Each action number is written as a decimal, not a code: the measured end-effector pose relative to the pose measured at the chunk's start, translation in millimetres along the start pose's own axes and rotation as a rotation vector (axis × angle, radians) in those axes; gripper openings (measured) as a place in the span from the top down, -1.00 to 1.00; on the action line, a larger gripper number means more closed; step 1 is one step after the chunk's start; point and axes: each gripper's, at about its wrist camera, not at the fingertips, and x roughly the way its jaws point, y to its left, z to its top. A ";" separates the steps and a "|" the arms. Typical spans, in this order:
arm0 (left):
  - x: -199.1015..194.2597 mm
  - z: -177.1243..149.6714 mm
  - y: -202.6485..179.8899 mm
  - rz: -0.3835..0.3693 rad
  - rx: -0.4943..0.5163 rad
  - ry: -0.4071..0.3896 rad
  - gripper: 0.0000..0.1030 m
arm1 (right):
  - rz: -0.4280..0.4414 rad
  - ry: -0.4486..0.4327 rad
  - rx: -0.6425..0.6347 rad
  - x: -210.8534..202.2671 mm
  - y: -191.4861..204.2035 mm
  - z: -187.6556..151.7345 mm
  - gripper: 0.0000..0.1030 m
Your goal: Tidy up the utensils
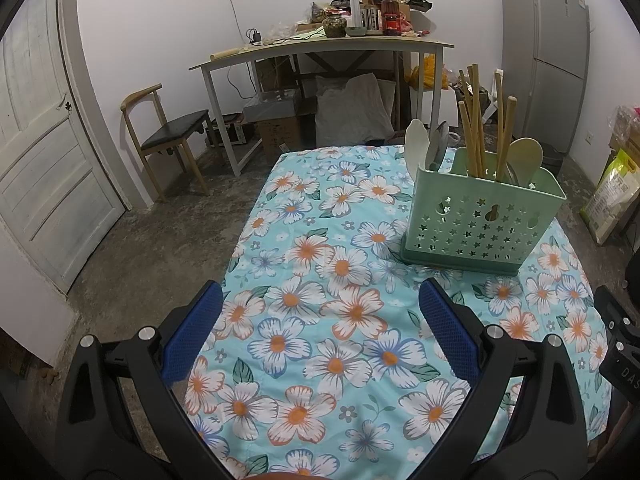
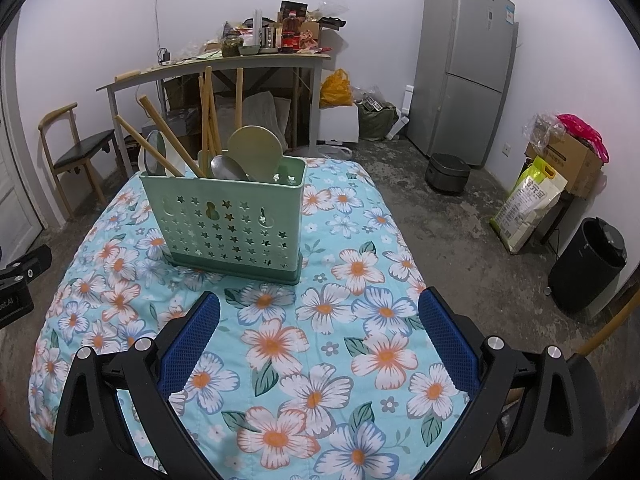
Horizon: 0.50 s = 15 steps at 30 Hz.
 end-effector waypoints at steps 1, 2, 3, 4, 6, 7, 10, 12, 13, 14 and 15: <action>-0.1 -0.2 -0.2 0.000 0.000 0.000 -0.84 | -0.002 0.001 0.000 0.3 -1.4 0.5 -0.88; -0.2 -0.5 -0.5 0.000 0.001 0.000 -0.84 | -0.003 0.001 0.000 0.1 0.1 0.2 -0.88; -0.2 -0.3 -0.5 0.000 0.001 0.000 -0.84 | -0.002 0.001 0.001 0.2 -1.5 0.5 -0.88; 0.1 0.2 0.0 -0.001 0.000 0.001 -0.84 | -0.001 0.001 0.001 0.3 -1.6 0.5 -0.88; 0.1 0.4 0.0 0.000 0.001 0.001 -0.84 | -0.002 0.001 0.000 -0.1 -0.3 0.3 -0.88; 0.0 0.3 -0.2 -0.001 0.001 0.000 -0.84 | -0.002 0.000 0.000 0.1 -1.5 0.5 -0.88; -0.4 0.0 -0.2 0.000 -0.001 -0.002 -0.84 | 0.000 0.000 0.001 0.5 -2.7 1.5 -0.88; 0.8 -0.3 -0.1 0.000 -0.001 0.000 -0.84 | 0.001 0.001 0.002 0.3 -1.8 1.2 -0.88; 0.7 -0.6 -0.2 0.000 0.000 0.000 -0.84 | 0.000 0.001 0.001 0.4 -2.6 1.6 -0.88; 0.7 -0.1 -0.1 0.000 0.000 0.000 -0.84 | 0.000 0.001 0.001 0.3 -2.1 1.4 -0.88; 0.4 -0.8 -0.5 0.001 0.000 0.001 -0.84 | 0.001 0.001 0.000 0.2 -1.6 1.5 -0.88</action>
